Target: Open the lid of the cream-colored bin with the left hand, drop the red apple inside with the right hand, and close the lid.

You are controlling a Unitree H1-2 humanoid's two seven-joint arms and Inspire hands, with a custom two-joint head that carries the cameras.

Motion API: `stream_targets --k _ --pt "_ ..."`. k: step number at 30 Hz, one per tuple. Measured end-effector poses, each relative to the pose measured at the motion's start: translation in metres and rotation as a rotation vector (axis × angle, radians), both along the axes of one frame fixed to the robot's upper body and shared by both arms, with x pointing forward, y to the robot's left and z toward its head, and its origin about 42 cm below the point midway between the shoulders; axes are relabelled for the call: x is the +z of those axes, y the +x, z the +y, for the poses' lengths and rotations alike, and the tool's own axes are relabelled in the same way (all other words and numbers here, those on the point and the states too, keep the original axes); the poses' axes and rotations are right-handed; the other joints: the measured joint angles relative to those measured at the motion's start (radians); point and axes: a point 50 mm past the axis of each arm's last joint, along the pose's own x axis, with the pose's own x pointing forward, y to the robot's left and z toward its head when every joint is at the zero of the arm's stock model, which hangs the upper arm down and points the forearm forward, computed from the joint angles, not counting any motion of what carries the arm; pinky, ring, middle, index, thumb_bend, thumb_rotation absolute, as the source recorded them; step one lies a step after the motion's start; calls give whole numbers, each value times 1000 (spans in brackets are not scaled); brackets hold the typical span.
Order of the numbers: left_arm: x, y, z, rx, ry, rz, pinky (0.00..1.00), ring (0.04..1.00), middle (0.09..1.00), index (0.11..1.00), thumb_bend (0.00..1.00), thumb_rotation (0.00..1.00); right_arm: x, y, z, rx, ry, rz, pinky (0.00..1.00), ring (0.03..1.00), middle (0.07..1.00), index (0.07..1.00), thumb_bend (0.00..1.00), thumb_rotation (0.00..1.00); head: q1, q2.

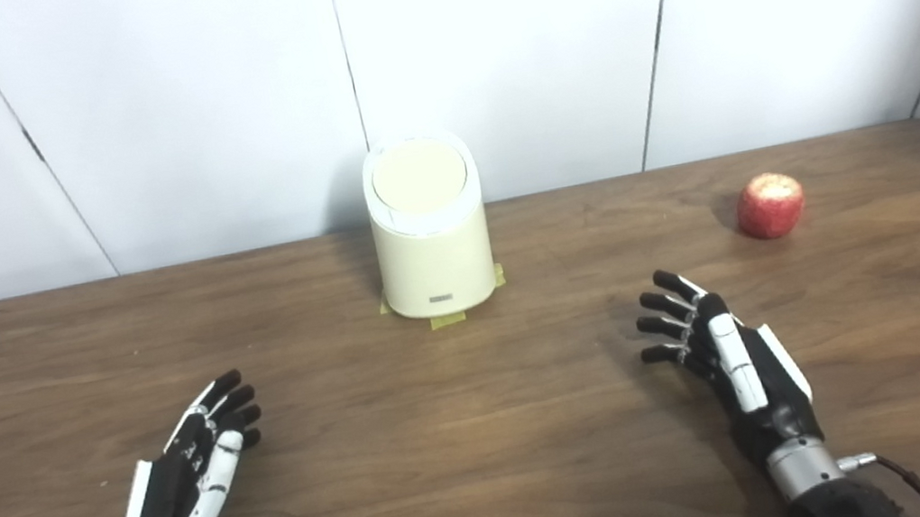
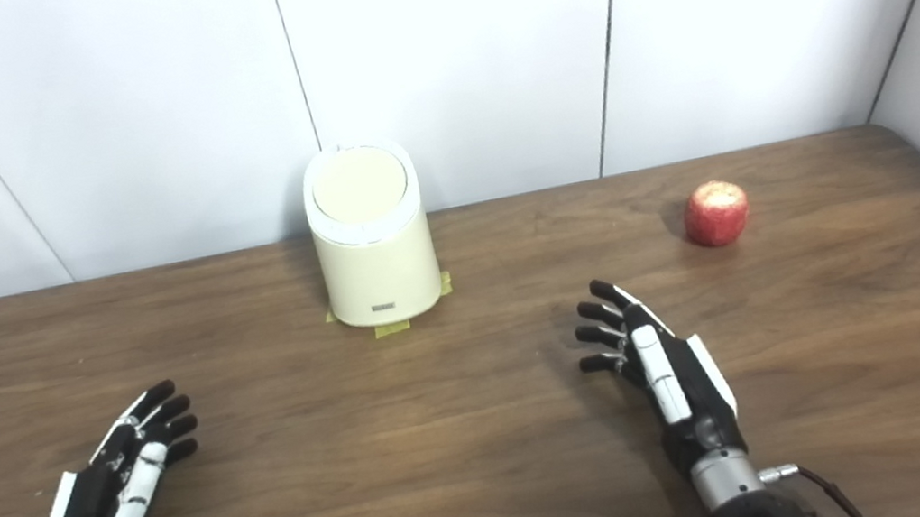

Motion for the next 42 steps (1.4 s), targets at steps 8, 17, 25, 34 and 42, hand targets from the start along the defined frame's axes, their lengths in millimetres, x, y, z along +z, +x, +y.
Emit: stream_targets --k 8,17,25,34,42 --pt "64 39 -10 12 40 -113 729 799 829 875 612 309 -2 2 -3 -2 9 -6 664 792 831 869 497 1000 29 -40" --pt "112 82 -35 0 168 -221 751 779 810 857 685 293 -1 7 -3 -3 18 -31 659 782 820 866 507 1000 44 -55" --pt "135 114 -45 -7 169 -238 739 793 842 874 717 244 -1 12 -7 0 9 -47 661 787 827 868 510 1000 60 -63" --pt "165 172 -71 -56 255 -234 684 793 835 852 768 91 0 13 -10 -1 5 -67 659 784 823 863 506 1000 74 -77" --pt "173 204 -95 -99 357 -200 711 802 846 856 817 49 0 14 -11 1 17 -71 670 791 831 870 514 996 81 -77"
